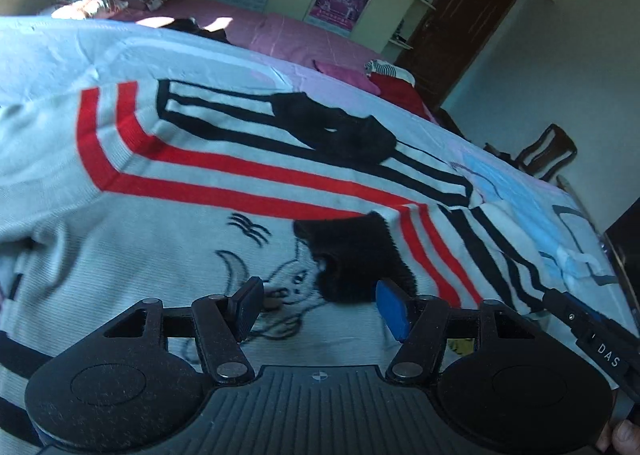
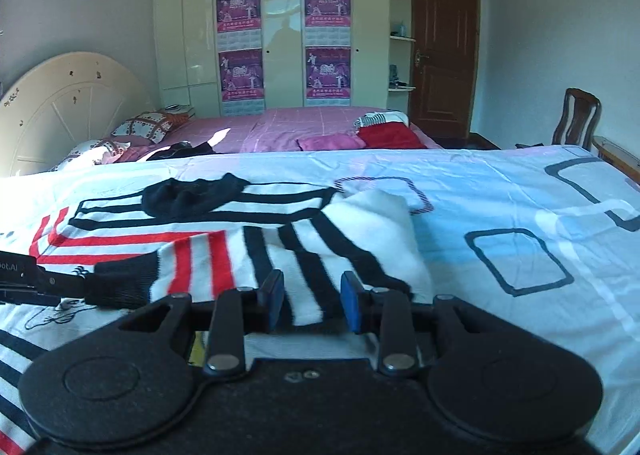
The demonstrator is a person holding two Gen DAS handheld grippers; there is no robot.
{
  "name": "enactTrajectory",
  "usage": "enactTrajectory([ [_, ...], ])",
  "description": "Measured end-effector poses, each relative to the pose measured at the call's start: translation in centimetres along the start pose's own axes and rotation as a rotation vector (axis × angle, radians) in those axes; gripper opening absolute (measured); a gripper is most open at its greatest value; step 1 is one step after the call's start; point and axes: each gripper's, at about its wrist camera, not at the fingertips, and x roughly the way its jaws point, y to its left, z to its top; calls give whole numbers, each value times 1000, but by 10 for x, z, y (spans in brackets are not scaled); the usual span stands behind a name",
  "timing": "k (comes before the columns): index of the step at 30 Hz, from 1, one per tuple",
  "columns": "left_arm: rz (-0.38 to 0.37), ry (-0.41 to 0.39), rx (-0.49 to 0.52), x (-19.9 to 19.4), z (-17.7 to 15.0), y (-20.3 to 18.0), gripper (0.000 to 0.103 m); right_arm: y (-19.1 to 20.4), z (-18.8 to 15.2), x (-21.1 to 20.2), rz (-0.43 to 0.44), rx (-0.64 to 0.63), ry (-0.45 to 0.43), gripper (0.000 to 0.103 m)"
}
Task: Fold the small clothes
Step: 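Fold the held sleeve across the sweater body with the right gripper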
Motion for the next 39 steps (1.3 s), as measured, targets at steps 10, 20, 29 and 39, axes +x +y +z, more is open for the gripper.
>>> enactTrajectory([
  [10,20,-49,27,33,17,-19,4,-55,-3,1,-56,65,25,32],
  [20,98,-149,133,4,70,15,4,-57,1,9,-51,84,22,32],
  [29,156,-123,172,18,49,37,4,-32,-6,61,-33,39,145,34],
  [39,189,-103,205,22,49,42,13,-29,-8,67,-32,6,167,34],
])
